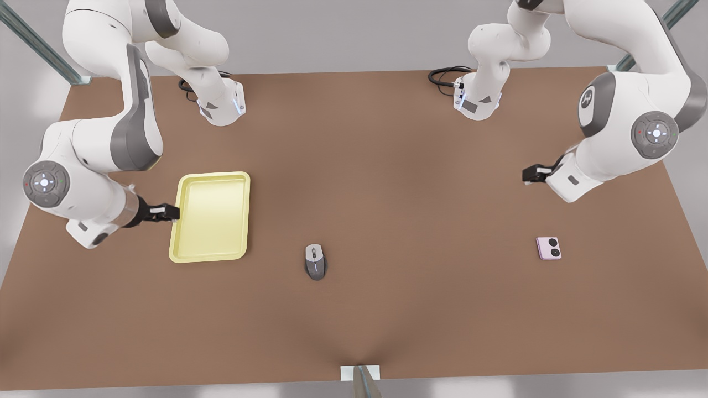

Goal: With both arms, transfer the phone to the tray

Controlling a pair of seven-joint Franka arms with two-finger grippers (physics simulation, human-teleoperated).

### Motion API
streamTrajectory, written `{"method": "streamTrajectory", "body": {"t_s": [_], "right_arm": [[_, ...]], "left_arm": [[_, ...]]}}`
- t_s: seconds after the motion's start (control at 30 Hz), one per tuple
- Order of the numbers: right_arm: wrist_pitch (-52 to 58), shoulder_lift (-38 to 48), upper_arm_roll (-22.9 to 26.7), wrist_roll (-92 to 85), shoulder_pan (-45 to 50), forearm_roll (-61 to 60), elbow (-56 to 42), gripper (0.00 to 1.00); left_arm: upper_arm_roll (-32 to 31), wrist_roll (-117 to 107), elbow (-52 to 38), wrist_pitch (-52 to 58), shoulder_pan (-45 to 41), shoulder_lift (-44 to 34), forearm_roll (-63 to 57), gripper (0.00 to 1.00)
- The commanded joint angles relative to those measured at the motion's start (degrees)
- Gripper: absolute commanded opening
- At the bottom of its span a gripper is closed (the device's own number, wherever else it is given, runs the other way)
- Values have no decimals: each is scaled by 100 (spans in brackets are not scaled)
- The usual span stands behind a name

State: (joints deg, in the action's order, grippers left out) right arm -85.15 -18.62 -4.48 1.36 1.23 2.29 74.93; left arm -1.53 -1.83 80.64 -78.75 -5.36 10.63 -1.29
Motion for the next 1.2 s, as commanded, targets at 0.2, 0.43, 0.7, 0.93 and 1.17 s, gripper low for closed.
{"method": "streamTrajectory", "body": {"t_s": [0.2, 0.43, 0.7, 0.93, 1.17], "right_arm": [[-485, 7, 0, 84, 0, 0, -5, 100], [-485, 7, 0, 84, 0, -9, -5, 100], [-485, 7, 0, 84, 0, -9, -5, 100], [-485, 7, 0, 84, 0, -9, 4, 100], [-485, 7, 0, 84, 0, -9, 4, 100]], "left_arm": [[118, -169, 92, -1731, 755, 1371, -187, 100], [118, 508, 1138, -3929, 1379, 2206, -187, 100], [118, 517, 1261, -4492, 1749, 2778, -240, 100], [118, 1016, 1349, -4571, 1792, 3006, -266, 100], [118, 1352, 1437, -4518, 1907, 3015, -266, 100]]}}
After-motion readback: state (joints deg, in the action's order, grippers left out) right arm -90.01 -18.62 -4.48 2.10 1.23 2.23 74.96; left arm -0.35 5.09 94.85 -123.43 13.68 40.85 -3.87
